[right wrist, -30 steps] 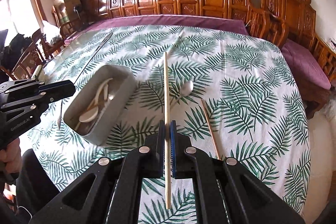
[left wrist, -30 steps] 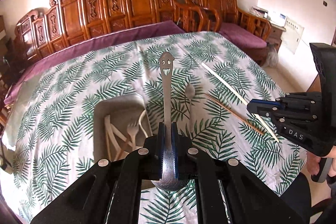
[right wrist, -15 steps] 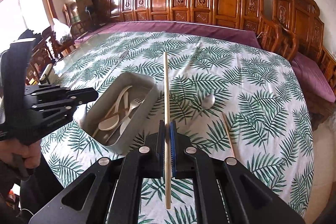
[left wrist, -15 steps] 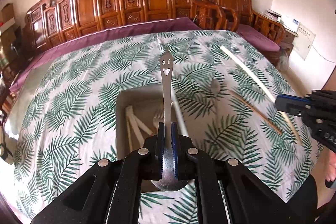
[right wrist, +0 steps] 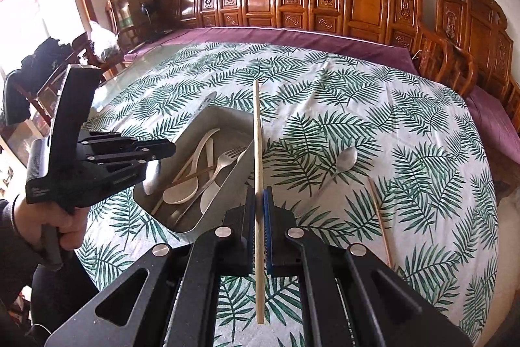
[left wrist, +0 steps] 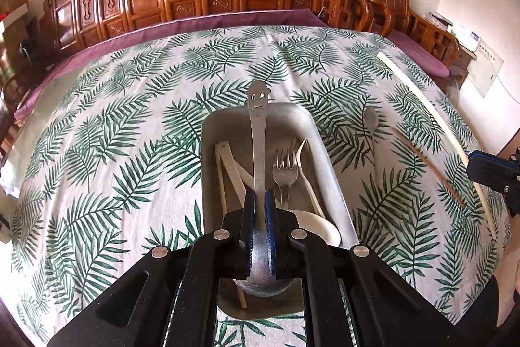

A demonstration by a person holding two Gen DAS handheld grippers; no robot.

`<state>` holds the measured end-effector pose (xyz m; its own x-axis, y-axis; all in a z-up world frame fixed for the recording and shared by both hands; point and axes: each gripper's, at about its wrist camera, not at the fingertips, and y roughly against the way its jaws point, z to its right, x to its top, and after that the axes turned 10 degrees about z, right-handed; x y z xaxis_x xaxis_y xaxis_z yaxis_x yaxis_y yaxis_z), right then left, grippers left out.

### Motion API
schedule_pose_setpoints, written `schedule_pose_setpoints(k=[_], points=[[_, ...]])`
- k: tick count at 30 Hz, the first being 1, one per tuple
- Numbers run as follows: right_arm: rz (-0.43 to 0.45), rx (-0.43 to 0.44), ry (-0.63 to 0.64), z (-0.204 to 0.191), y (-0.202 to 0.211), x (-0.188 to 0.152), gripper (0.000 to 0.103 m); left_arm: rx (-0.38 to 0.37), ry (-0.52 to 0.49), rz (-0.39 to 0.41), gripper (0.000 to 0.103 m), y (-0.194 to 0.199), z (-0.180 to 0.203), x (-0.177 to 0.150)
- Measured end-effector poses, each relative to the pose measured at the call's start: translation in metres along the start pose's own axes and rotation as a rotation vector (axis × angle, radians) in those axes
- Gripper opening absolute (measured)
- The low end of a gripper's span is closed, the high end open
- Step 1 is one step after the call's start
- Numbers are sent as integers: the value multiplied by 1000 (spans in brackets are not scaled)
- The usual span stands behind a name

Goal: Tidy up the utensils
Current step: 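Lower the metal spoon into the grey tray with the left tool while the right tool holds the chopstick, then lower the chopstick into the grey tray and open the right tool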

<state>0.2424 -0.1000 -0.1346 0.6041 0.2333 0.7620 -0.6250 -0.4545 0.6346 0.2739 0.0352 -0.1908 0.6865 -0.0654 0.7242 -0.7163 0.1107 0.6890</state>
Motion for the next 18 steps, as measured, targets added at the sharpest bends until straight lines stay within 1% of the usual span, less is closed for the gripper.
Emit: schedule_pose_setpoints(k=[5, 9, 18], points=[[-6, 5, 1, -2, -4, -1, 6, 1, 2, -6, 6, -6, 0, -1], [-12, 9, 4, -4, -8, -1, 6, -3, -10, 11, 6, -1, 1, 1], [-12, 41, 8, -23, -23, 7, 6, 12, -16, 80, 7, 37, -14, -7]])
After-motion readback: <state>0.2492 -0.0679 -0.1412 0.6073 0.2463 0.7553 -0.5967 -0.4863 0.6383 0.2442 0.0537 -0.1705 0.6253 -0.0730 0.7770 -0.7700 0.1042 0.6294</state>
